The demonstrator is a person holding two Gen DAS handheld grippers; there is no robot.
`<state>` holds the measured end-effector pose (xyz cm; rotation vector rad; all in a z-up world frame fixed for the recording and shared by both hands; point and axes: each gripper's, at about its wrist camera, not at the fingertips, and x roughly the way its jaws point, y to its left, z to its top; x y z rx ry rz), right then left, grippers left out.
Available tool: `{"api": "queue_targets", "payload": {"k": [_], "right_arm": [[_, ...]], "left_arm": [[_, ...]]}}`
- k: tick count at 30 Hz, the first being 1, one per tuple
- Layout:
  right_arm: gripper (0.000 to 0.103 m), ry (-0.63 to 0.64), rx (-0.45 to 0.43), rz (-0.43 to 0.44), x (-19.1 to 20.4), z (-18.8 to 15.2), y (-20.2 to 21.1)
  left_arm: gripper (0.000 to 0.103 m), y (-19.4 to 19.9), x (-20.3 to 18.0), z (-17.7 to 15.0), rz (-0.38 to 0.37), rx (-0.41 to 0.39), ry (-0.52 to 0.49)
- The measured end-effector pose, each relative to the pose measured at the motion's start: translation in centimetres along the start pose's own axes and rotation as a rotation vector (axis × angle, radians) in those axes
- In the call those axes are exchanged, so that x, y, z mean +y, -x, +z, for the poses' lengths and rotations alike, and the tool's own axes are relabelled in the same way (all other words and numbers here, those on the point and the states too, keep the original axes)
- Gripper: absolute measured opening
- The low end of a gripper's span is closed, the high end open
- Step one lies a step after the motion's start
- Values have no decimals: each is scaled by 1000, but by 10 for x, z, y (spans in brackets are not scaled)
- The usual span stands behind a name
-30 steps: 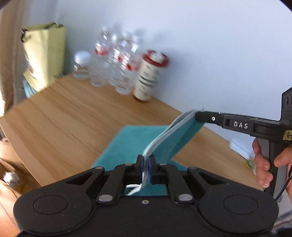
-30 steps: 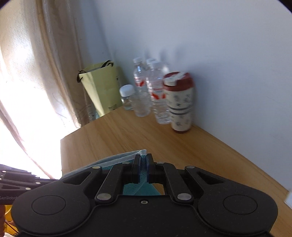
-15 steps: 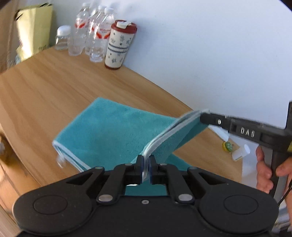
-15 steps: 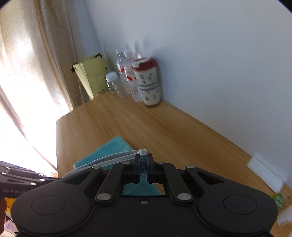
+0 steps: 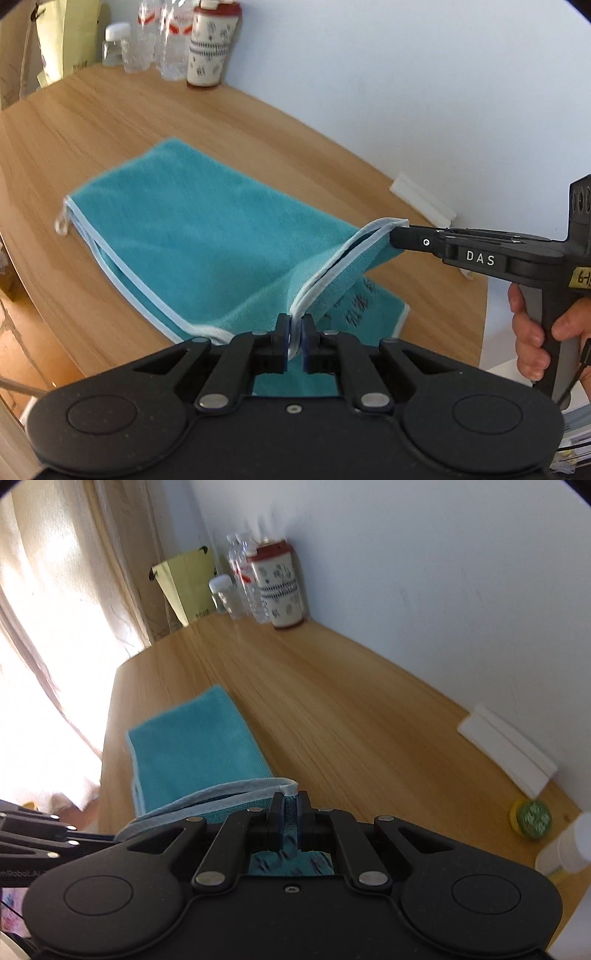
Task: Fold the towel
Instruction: 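Lift the gripped towel end with both tools and fold it over, then open both tools and release the folded towel end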
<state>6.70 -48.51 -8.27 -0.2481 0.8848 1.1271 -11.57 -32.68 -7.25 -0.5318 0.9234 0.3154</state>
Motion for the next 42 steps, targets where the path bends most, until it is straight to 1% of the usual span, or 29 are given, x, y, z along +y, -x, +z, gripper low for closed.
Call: {"api": "queue_targets", "payload": {"k": [2, 4, 6, 8, 11, 14, 15, 17, 18, 19, 21, 23, 24, 26, 27, 29, 31, 33, 34, 36, 38, 40, 42], "right_arm": [[6, -1, 4, 7, -9, -12, 1], [6, -9, 23, 6, -14, -17, -1], [6, 0, 39, 3, -19, -22, -2], [6, 14, 55, -1, -24, -28, -2], [6, 11, 56, -4, -33, -36, 3], [6, 7, 66, -25, -40, -42, 8], [8, -6, 74, -33, -43, -44, 8], [9, -51, 76, -52, -47, -47, 12], [11, -81, 67, -57, -47, -46, 15], [19, -113, 63, -47, -46, -45, 16], [30, -186, 51, 19, -39, -41, 19], [33, -206, 51, 7, -32, -37, 16], [34, -224, 60, -3, -30, -34, 13], [34, -278, 87, -16, -29, -33, 6], [34, -323, 111, -21, -29, -34, 1], [34, -397, 139, -5, -31, -40, -6], [34, -431, 148, -3, -32, -45, -10], [34, -474, 158, -19, -33, -51, -16], [34, -488, 160, -11, -33, -53, -19], [34, -531, 172, -5, -33, -57, -25], [34, -565, 193, -13, -31, -61, -30], [35, -614, 204, 12, -31, -65, -32], [34, -629, 212, 17, -29, -67, -32]], "left_arm": [[5, -5, -5, -6, 7, 9, -6], [5, -14, -11, -12, 10, 19, -9], [5, -23, -13, -16, 10, 45, 20], [5, -27, -17, -19, 8, 60, 26], [5, -27, -28, -27, 4, 62, -12], [6, -28, -35, -38, 13, 83, -35], [6, -30, -36, -40, 16, 98, -36], [6, -33, -38, -45, 14, 120, -47], [6, -33, -40, -47, 2, 137, -58], [6, -34, -42, -49, -9, 152, -66], [6, -38, -46, -51, -11, 188, -91], [6, -35, -47, -53, 3, 202, -96], [7, -32, -46, -52, -6, 202, -92], [16, -27, -45, -51, -12, 186, -93], [17, -23, -43, -49, -7, 175, -94], [23, -18, -33, -41, 9, 146, -51], [23, -17, -23, -37, 33, 140, -19], [23, -20, -19, -34, 52, 137, -10], [24, -22, -17, -33, 60, 131, -10], [24, -28, -17, -34, 72, 121, -30], [31, -33, -22, -32, 57, 120, -71], [38, -35, -28, -31, 42, 108, -105], [39, -38, -32, -31, 51, 95, -140]]}}
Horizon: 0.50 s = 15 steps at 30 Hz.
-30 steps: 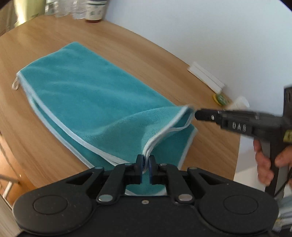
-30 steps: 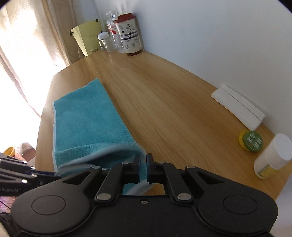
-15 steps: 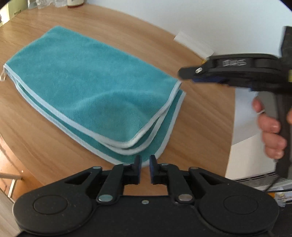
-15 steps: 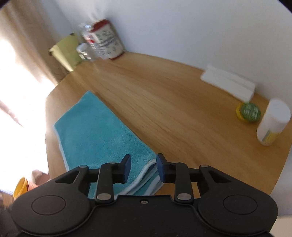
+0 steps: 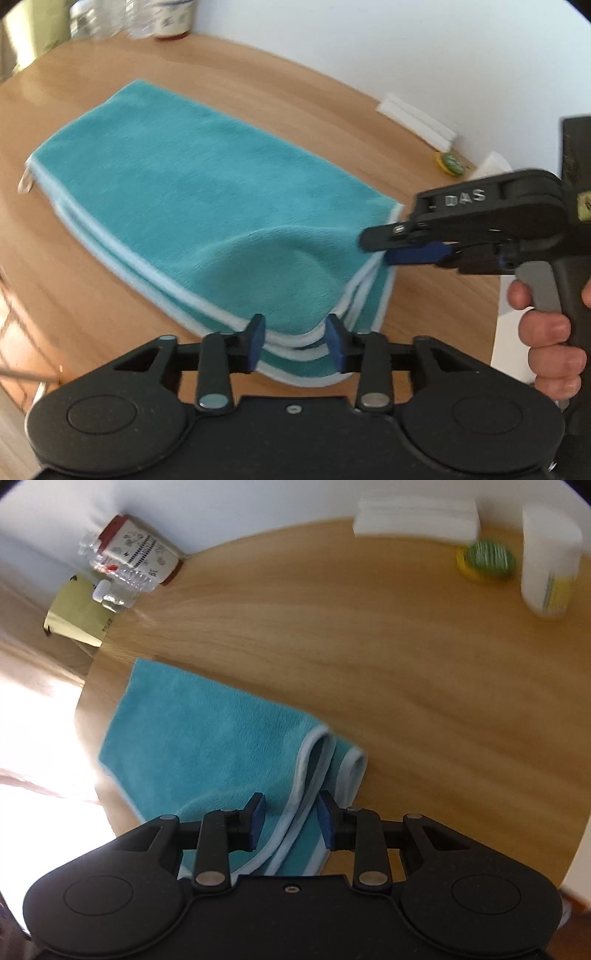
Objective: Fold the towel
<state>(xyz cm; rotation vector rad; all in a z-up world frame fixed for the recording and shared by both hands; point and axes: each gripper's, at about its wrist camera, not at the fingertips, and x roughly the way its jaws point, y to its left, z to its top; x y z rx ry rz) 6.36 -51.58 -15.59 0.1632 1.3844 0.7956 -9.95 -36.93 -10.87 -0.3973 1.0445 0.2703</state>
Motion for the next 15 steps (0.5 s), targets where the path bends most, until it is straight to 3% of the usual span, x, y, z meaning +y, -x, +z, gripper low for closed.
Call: {"api": "queue_targets", "payload": {"k": [7, 15], "right_arm": [[37, -64, 12, 20, -5, -10, 4], [42, -107, 15, 66, 2, -17, -4]], "left_arm": [[39, -11, -4, 3, 18, 20, -67], [36, -13, 10, 3, -32, 41, -58]]}}
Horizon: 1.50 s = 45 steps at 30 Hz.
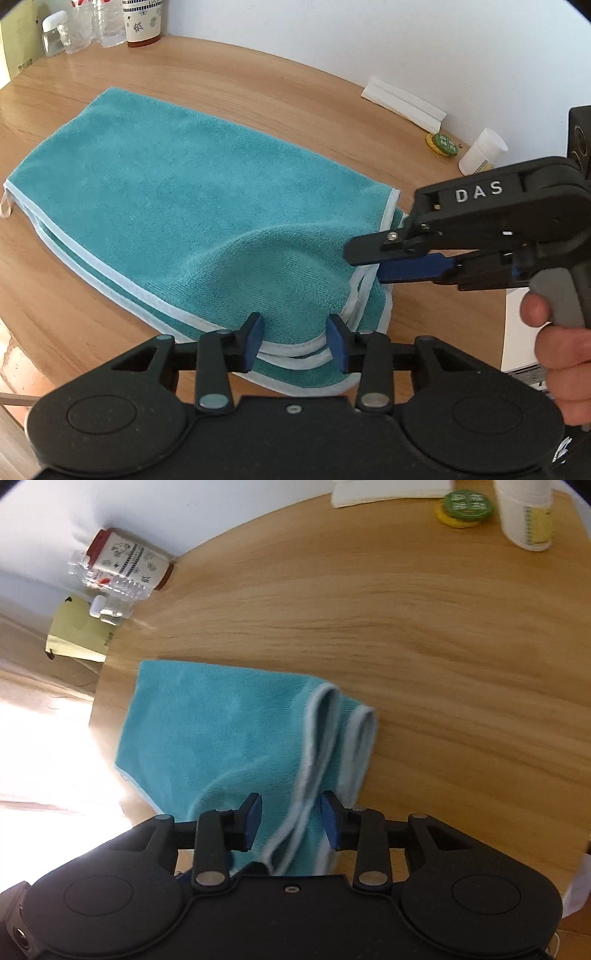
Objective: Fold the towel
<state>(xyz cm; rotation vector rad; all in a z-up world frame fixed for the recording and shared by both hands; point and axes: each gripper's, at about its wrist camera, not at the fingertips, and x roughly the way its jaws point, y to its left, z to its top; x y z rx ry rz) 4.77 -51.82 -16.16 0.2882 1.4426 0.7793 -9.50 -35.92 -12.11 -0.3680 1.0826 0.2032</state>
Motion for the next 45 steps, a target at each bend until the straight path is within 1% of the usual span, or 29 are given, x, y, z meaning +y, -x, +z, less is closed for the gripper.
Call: {"api": "queue_targets", "payload": {"k": [2, 4, 5, 6, 7, 8, 10, 12, 14, 18, 21, 24, 28, 32, 34, 38, 40, 41, 42, 45], "right_arm": [[41, -3, -2, 3, 3, -1, -2], [37, 9, -2, -5, 6, -1, -2], [33, 28, -9, -13, 8, -1, 1], [22, 37, -14, -14, 9, 0, 2], [14, 41, -14, -21, 9, 1, 3], [9, 50, -14, -38, 10, 2, 3], [5, 56, -22, -44, 11, 4, 4], [4, 60, -40, -36, 12, 4, 7], [4, 78, -51, -50, 14, 3, 10], [4, 83, -68, -58, 12, 1, 20], [4, 108, -82, -68, 15, -1, 29], [4, 106, -84, -72, 15, -1, 30], [3, 78, -76, -39, 10, -4, 36], [3, 42, -63, -19, 1, -7, 44], [3, 29, -56, -7, -2, -9, 49], [3, 12, -69, 34, -1, -13, 65], [3, 17, -78, 59, 3, -14, 70], [3, 25, -79, 79, 8, -14, 74], [3, 34, -82, 91, 13, -14, 77], [3, 66, -108, 93, 22, -16, 86]], "left_arm": [[36, 1, 1, 0, -16, 14, -19], [36, 3, 3, 0, -24, 23, -26], [36, 3, 3, 0, -27, 27, -25], [36, 4, 5, 1, -33, 31, -21], [36, 4, 5, 1, -36, 34, -19], [36, 4, 6, 1, -38, 37, -15], [36, 5, 8, 2, -41, 44, -7], [36, 7, 10, 2, -38, 52, 4], [37, 10, 12, 4, -29, 62, 19], [39, 15, 26, 8, 21, 60, 56], [45, 21, 42, 10, 39, 71, 106], [47, 26, 55, 13, 61, 75, 129], [51, 37, 67, 16, 70, 75, 166], [58, 48, 70, 21, 80, 43, 135], [58, 51, 71, 24, 94, 33, 131], [58, 55, 79, 34, 109, 19, 163], [59, 59, 86, 41, 140, 1, 177], [61, 61, 89, 43, 143, -1, 181], [62, 62, 92, 45, 146, -1, 184], [65, 62, 96, 46, 160, 8, 175]]}}
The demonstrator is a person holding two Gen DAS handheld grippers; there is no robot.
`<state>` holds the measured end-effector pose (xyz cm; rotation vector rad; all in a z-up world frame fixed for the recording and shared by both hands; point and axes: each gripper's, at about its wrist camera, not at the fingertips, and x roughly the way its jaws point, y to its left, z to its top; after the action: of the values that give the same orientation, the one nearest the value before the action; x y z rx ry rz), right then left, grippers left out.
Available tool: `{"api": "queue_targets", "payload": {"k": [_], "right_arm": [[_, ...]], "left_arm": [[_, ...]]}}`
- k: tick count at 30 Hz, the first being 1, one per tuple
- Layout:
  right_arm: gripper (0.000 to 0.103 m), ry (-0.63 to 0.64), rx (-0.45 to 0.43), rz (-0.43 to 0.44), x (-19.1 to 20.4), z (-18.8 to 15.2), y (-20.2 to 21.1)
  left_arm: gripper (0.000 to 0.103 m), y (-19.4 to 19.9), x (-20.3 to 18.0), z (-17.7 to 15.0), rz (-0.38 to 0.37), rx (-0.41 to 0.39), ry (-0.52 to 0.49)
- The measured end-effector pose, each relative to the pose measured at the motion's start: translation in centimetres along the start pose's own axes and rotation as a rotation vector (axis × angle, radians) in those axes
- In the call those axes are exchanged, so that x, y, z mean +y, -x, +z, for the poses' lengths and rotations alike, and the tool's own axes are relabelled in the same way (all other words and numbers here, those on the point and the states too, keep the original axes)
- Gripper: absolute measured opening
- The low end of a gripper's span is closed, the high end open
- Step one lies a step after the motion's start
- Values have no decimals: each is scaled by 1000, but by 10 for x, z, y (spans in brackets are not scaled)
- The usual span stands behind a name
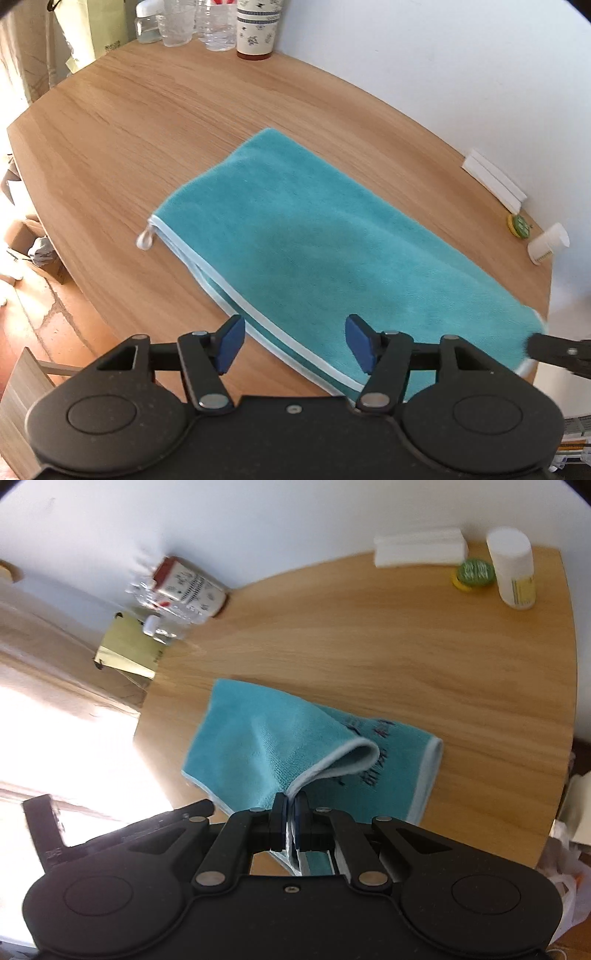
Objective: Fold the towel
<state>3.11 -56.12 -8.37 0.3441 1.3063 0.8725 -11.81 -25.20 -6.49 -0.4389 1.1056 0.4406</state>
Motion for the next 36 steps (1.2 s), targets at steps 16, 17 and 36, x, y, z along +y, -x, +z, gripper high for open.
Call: {"api": "queue_targets", "payload": {"k": [16, 17, 36], "right_arm": [[19, 137, 34, -248, -33, -16, -27], [27, 152, 20, -254, -32, -14, -23], [39, 290, -48, -284, -51, 16, -5]], "left_arm": [[68, -27, -58, -28, -66, 100, -207], [68, -29, -64, -30, -77, 96, -224], [80, -41, -104, -56, -94, 94, -418]]}}
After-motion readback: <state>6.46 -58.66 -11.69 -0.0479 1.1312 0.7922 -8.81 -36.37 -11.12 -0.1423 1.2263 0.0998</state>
